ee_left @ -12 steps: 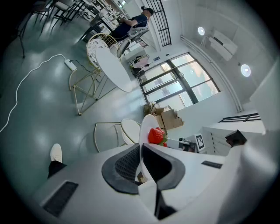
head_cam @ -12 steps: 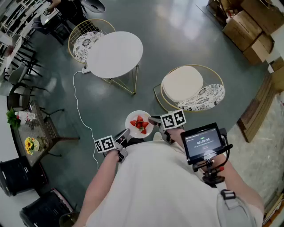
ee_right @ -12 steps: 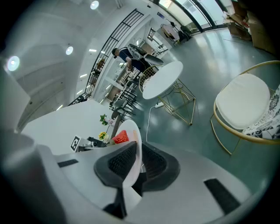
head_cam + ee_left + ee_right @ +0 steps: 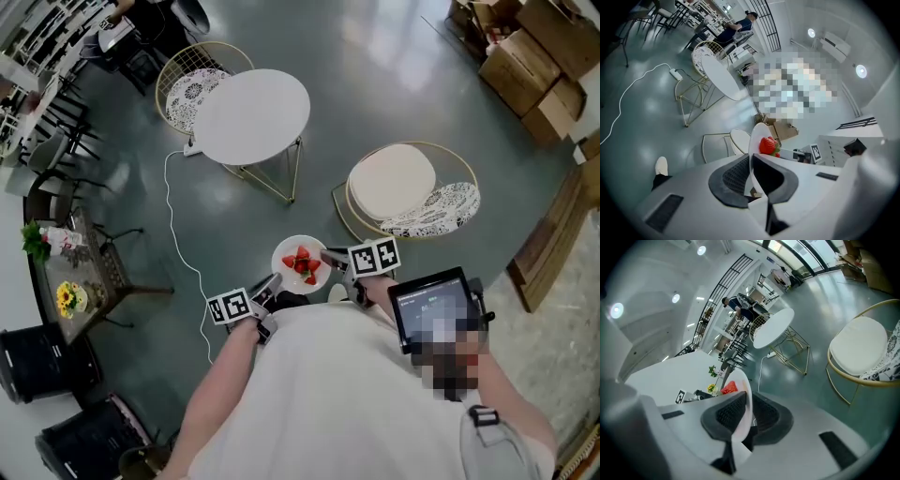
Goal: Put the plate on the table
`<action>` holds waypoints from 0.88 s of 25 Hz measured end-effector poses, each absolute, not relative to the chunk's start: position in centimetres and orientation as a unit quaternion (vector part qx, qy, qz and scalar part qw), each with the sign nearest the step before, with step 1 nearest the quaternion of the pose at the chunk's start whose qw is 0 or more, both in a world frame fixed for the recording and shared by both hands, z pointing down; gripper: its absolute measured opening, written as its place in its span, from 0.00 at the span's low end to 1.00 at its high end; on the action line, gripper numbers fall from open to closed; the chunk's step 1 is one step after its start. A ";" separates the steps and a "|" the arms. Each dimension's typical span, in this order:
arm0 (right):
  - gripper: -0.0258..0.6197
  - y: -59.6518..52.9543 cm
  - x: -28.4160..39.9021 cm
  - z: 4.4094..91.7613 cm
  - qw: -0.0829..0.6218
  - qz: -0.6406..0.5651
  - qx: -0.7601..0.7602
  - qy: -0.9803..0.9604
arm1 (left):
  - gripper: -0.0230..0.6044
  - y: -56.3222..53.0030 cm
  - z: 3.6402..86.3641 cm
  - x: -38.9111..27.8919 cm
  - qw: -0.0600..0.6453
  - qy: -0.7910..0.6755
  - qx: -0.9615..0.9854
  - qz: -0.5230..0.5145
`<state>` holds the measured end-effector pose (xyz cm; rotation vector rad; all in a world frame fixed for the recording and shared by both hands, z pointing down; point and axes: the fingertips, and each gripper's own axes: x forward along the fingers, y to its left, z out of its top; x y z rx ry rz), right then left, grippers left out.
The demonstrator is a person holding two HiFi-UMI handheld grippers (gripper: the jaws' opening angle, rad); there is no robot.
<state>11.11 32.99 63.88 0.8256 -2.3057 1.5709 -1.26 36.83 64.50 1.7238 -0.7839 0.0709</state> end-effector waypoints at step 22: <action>0.09 34.1 11.4 64.7 0.118 0.552 0.275 -0.778 | 0.06 38.2 64.7 -1.1 0.582 -0.351 0.733 0.034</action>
